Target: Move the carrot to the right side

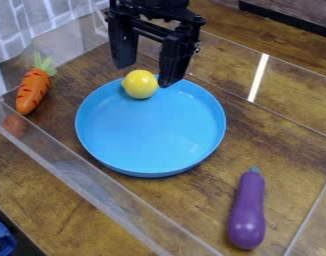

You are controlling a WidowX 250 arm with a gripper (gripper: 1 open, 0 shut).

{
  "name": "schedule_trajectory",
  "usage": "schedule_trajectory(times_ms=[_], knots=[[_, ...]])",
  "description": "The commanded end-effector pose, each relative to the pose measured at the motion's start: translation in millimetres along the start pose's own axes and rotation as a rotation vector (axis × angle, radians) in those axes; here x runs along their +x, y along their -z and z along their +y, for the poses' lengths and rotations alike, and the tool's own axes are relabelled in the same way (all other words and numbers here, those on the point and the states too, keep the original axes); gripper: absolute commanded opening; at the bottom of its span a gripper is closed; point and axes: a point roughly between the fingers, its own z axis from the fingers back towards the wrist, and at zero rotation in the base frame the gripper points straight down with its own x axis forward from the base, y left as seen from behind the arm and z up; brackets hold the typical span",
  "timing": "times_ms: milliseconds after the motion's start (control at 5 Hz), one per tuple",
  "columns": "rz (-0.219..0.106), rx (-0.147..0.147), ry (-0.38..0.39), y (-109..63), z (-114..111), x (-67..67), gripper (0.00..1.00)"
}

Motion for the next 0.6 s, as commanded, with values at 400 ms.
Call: schedule_trajectory(times_ms=[400], knots=[[-0.002, 0.011, -0.090, 5.6, 61, -13.4, 1.00]])
